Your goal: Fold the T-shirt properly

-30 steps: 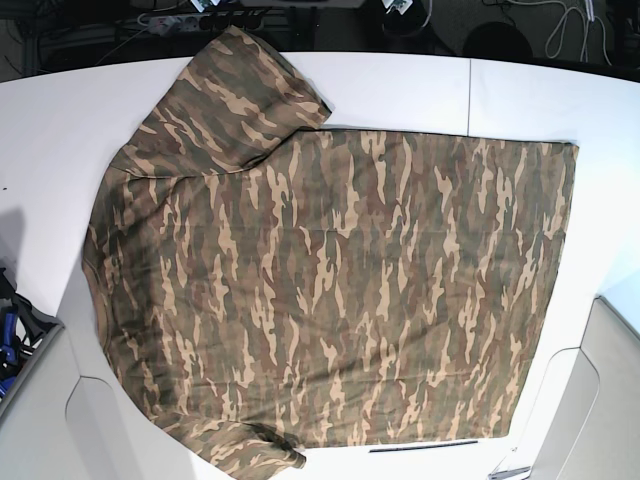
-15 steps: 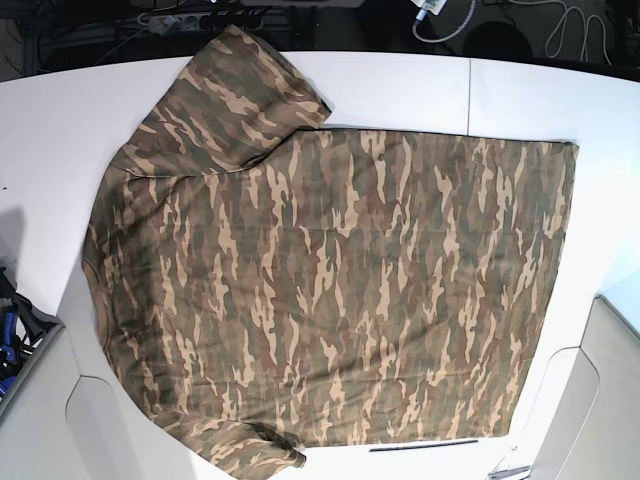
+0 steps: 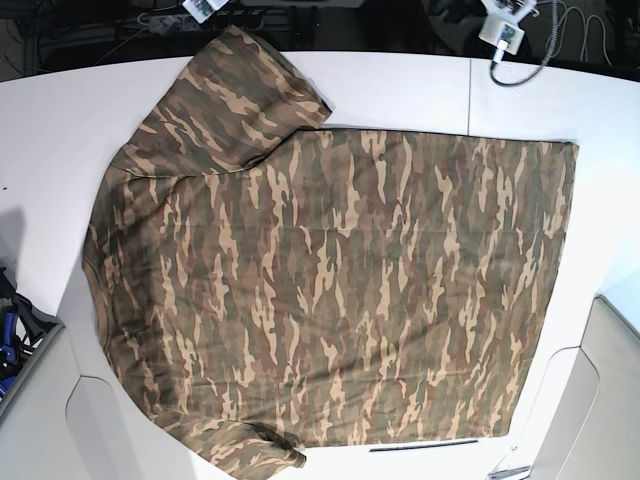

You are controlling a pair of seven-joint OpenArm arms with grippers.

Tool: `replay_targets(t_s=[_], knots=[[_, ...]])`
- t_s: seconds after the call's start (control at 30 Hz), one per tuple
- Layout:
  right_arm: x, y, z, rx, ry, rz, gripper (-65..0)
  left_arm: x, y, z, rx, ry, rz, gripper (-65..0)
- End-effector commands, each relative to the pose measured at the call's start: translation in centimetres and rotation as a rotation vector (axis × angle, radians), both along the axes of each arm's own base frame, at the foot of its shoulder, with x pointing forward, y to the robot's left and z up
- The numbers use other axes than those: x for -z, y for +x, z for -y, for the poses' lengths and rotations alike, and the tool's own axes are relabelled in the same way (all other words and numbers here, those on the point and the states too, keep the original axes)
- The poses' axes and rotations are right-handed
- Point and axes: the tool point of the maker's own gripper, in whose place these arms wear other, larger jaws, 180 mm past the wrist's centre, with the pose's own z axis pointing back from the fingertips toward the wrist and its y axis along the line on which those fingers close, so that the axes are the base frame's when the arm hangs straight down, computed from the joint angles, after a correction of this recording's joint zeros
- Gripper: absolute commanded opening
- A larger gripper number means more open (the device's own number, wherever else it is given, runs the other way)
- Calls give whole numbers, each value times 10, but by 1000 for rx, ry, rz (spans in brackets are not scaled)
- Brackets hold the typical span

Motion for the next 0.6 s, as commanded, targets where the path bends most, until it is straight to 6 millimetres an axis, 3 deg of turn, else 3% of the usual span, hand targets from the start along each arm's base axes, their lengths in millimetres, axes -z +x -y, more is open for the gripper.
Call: replay_targets(t_s=[0.0,0.23,0.4,0.5,0.57], knots=[[-19,12,-10,27,70,53,-457,-13,6,-1,-3,-10,40,-470],[-29,42,5,42,13,155,-454,-44,36,-27,-63,28,161,-470],[-24,73,46,131,-88,217,-451,-53,46,-45,-103,56,199,-469],[-28,98,80,221,-143,271,-362,-57,54,-58,-137,86,227,-466],[-34,112,101,279,-168,304,-290,-60,58,-63,-142,99,239,-378]])
